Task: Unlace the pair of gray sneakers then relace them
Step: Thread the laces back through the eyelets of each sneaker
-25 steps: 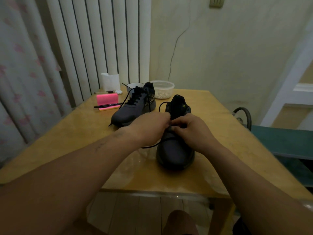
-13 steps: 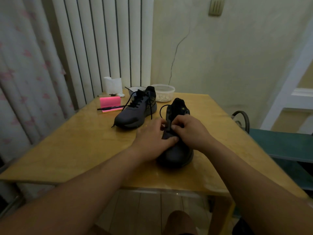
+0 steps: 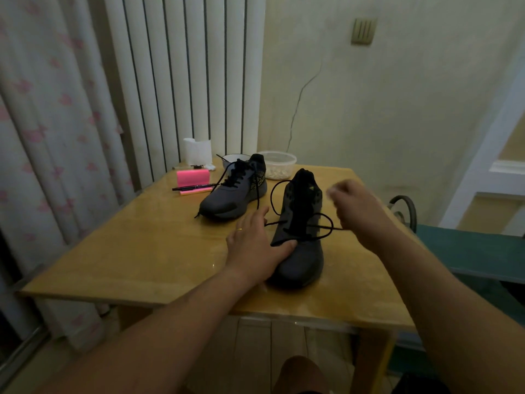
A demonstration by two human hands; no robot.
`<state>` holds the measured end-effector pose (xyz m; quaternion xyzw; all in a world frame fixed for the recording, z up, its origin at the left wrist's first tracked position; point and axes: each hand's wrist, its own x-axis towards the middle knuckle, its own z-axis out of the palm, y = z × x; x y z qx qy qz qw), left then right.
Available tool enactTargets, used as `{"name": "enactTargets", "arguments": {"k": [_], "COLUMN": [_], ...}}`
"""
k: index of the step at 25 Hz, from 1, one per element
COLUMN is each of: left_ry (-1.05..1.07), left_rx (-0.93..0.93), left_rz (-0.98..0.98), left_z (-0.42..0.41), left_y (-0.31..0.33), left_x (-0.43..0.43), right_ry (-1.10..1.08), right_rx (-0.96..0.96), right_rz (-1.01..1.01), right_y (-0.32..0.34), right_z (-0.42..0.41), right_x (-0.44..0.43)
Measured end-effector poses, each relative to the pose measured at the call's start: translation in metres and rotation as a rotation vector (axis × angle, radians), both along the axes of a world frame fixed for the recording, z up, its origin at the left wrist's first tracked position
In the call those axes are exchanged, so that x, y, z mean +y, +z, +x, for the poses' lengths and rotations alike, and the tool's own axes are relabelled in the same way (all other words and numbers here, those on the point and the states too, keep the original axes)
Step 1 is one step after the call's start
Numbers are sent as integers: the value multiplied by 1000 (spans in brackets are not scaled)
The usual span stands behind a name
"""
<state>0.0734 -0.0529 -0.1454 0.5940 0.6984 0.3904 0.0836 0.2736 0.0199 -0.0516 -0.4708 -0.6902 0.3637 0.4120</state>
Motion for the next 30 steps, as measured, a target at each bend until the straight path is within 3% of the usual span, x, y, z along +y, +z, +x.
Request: {"name": "enactTargets", "arguments": {"k": [1, 2, 3, 9, 13, 15, 18, 19, 20, 21, 23, 24, 25, 30], "left_ry": [6, 8, 9, 45, 60, 58, 54, 54, 55, 57, 57, 56, 56, 61], "left_rx": [-18, -40, -58, -64, -35, -35, -57, -63, -66, -68, -74, -76, -77, -89], "left_rz": [13, 30, 47, 100, 97, 94, 84, 85, 87, 90, 94, 96, 98, 98], "left_z": [0, 0, 1, 2, 3, 3, 2, 3, 3, 3, 3, 3, 3, 3], "left_y": [-2, -3, -5, -7, -8, -8, -8, -8, -8, -7, -7, -7, -6, -7], "left_x": [0, 0, 0, -2, -3, -3, -2, -3, -3, -3, -4, -4, -5, -4], "right_ry": [33, 94, 140, 144, 162, 70, 65, 58, 27, -13, -12, 22, 55, 46], "right_rx": [-388, -656, -802, -1011, -610, -182, 669, 768, 682, 397, -445, -771, -931, -730], "right_rz": [158, 250, 295, 429, 306, 121, -257, -286, -226, -88, 184, 225, 211, 216], "right_y": [-4, -8, -8, 3, 7, 11, 24, 27, 29, 28, 16, 10, 7, 2], "right_z": [-3, -8, -13, -31, -19, -4, 20, 25, 29, 30, 28, 26, 25, 28], "right_x": [-2, -2, -3, -4, -2, 3, 10, 11, 12, 11, 8, 5, 3, 2]}}
